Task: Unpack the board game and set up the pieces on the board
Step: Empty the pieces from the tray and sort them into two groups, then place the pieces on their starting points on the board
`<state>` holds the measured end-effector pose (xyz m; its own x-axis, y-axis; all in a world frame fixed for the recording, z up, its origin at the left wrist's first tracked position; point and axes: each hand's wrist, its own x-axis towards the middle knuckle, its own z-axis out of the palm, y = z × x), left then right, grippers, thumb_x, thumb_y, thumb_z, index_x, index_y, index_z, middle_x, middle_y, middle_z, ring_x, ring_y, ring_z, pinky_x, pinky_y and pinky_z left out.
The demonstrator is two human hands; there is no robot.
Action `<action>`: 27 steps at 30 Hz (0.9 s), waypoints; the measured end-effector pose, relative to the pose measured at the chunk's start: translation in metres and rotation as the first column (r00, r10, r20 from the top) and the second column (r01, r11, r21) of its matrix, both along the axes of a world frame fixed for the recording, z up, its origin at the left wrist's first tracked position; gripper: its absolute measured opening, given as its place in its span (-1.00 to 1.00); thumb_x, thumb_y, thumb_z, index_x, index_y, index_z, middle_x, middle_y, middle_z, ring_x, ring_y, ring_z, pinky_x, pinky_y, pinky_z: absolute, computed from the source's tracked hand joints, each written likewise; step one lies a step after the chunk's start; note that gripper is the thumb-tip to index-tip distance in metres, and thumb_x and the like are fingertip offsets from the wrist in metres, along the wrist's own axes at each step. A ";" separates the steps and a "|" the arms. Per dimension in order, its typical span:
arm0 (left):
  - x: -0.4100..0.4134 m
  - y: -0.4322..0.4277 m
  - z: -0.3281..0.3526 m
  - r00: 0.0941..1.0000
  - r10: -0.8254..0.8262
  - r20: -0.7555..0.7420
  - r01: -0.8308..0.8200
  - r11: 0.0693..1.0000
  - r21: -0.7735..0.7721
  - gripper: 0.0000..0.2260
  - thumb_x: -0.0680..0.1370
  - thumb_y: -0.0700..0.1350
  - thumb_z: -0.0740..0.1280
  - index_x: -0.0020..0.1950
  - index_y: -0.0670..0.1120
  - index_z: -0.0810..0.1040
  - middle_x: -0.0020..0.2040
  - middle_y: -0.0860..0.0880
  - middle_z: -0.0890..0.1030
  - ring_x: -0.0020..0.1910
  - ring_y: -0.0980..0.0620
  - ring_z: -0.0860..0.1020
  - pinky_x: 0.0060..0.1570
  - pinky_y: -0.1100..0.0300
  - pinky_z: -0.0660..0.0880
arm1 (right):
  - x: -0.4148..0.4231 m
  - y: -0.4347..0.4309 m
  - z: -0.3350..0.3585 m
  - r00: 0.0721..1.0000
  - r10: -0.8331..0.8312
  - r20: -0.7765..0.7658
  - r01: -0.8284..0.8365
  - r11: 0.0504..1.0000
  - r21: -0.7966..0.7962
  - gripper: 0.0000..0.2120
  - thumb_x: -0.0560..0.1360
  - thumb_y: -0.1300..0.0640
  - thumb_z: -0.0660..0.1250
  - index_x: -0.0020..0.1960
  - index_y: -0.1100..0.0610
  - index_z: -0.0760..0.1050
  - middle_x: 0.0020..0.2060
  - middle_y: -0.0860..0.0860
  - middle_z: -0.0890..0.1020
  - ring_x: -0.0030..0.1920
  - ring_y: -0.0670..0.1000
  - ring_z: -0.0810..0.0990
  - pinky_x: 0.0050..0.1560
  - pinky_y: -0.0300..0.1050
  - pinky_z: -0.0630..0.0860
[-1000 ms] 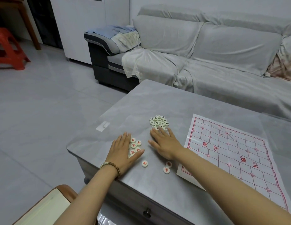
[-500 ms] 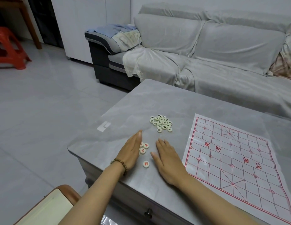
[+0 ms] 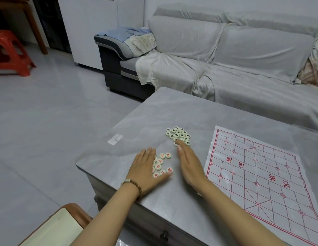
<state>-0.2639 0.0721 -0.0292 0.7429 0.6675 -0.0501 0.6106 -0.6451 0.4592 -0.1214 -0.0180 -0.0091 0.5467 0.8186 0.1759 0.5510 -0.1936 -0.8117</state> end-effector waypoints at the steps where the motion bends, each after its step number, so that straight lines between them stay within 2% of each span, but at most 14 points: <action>1: 0.005 -0.002 -0.002 0.999 -0.025 -0.036 0.026 0.999 0.018 -0.04 0.36 0.48 0.14 0.54 -0.03 -0.13 0.55 0.05 -0.10 0.53 0.04 -0.13 0.49 0.11 -0.15 | 0.007 -0.011 0.001 1.000 -0.007 0.019 0.007 1.000 -0.002 -0.63 0.64 0.02 0.02 0.40 0.04 0.34 0.39 -0.11 0.37 0.42 -0.15 0.26 0.44 -0.25 0.11; 3: 0.014 -0.004 -0.003 0.998 -0.043 -0.047 0.046 0.997 0.059 -0.04 0.35 0.48 0.16 0.54 0.01 -0.16 0.55 0.05 -0.13 0.52 0.03 -0.16 0.49 0.10 -0.18 | 0.020 -0.033 0.001 0.997 -0.002 0.074 0.006 0.999 -0.053 -0.60 0.62 -0.06 -0.01 0.40 -0.02 0.34 0.39 -0.18 0.34 0.42 -0.19 0.23 0.46 -0.23 0.09; 5: 0.021 -0.004 -0.003 0.999 -0.043 -0.015 0.044 0.996 0.080 -0.14 0.39 0.43 0.17 0.54 0.08 -0.10 0.55 0.05 -0.10 0.53 0.01 -0.13 0.49 0.10 -0.16 | 0.030 -0.051 -0.004 0.988 0.011 0.153 0.009 0.991 -0.130 -0.53 0.58 -0.14 -0.05 0.42 -0.07 0.31 0.40 -0.24 0.28 0.43 -0.25 0.15 0.48 -0.24 0.01; 9: 0.035 -0.002 -0.005 0.999 -0.050 0.021 0.047 0.993 0.106 -0.33 0.47 0.35 0.14 0.51 0.17 0.03 0.54 0.07 0.03 0.52 0.01 -0.05 0.48 0.07 -0.15 | 0.046 -0.074 -0.016 0.952 0.026 0.306 0.050 0.970 -0.238 -0.54 0.62 -0.15 -0.06 0.44 -0.05 0.28 0.46 -0.16 0.24 0.43 -0.28 0.08 0.44 -0.30 -0.11; 14: 0.053 -0.007 -0.005 0.994 0.011 0.105 -0.023 0.994 0.109 -0.48 0.51 0.25 0.18 0.43 0.12 0.26 0.47 0.09 0.21 0.49 0.05 0.06 0.46 0.06 -0.15 | 0.049 -0.083 -0.025 0.928 0.077 0.364 0.062 0.933 -0.354 -0.12 0.36 -0.47 -0.40 0.49 -0.08 0.16 0.49 -0.16 0.17 0.49 -0.18 0.06 0.44 -0.29 -0.18; 17: 0.057 -0.007 -0.008 0.980 0.021 0.197 -0.042 0.994 0.103 -0.59 0.51 0.19 0.24 0.33 0.10 0.40 0.39 0.07 0.33 0.43 0.04 0.18 0.44 0.13 -0.01 | 0.045 -0.085 -0.027 0.926 0.082 0.368 0.071 0.921 -0.384 -0.01 0.28 -0.49 -0.53 0.51 -0.08 0.12 0.50 -0.16 0.14 0.50 -0.17 0.04 0.46 -0.27 -0.18; 21: 0.053 -0.009 -0.007 0.974 0.006 0.226 -0.018 0.998 0.053 -0.51 0.40 0.26 0.16 0.25 0.10 0.47 0.32 0.08 0.40 0.38 0.06 0.27 0.41 0.16 0.03 | 0.031 -0.093 -0.028 0.924 0.087 0.371 0.067 0.922 -0.382 -0.03 0.29 -0.48 -0.53 0.51 -0.09 0.10 0.51 -0.18 0.11 0.50 -0.18 0.02 0.46 -0.27 -0.18; 23: 0.048 -0.011 -0.005 0.976 -0.027 0.218 0.018 0.999 0.043 -0.47 0.37 0.29 0.12 0.27 0.11 0.46 0.34 0.10 0.39 0.38 0.07 0.27 0.41 0.18 0.01 | 0.023 -0.097 -0.028 0.931 0.098 0.352 0.045 0.925 -0.377 -0.09 0.33 -0.47 -0.46 0.51 -0.10 0.10 0.50 -0.19 0.11 0.49 -0.22 0.01 0.44 -0.30 -0.20; 25: 0.042 -0.012 -0.004 0.978 -0.064 0.198 0.058 0.998 0.035 -0.43 0.38 0.31 0.15 0.33 0.12 0.40 0.41 0.09 0.33 0.44 0.05 0.20 0.42 0.19 0.01 | 0.015 -0.101 -0.025 0.935 0.116 0.334 0.016 0.930 -0.368 -0.32 0.50 -0.37 -0.25 0.50 -0.10 0.11 0.50 -0.19 0.11 0.46 -0.28 -0.01 0.42 -0.34 -0.22; 27: 0.035 -0.011 -0.001 0.976 -0.073 0.206 0.073 0.997 0.005 -0.36 0.40 0.33 0.24 0.43 0.12 0.28 0.49 0.09 0.21 0.50 0.04 0.09 0.45 0.16 -0.02 | 0.011 -0.101 -0.020 0.942 0.131 0.309 -0.012 0.933 -0.360 -0.52 0.61 -0.17 -0.05 0.50 -0.10 0.13 0.50 -0.19 0.12 0.47 -0.26 0.01 0.43 -0.34 -0.19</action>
<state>-0.2286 0.0607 -0.0305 0.7843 0.6110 0.1073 0.4540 -0.6832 0.5719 -0.1109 -0.1191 -0.0290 0.4464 0.8944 0.0294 0.7935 -0.3804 -0.4750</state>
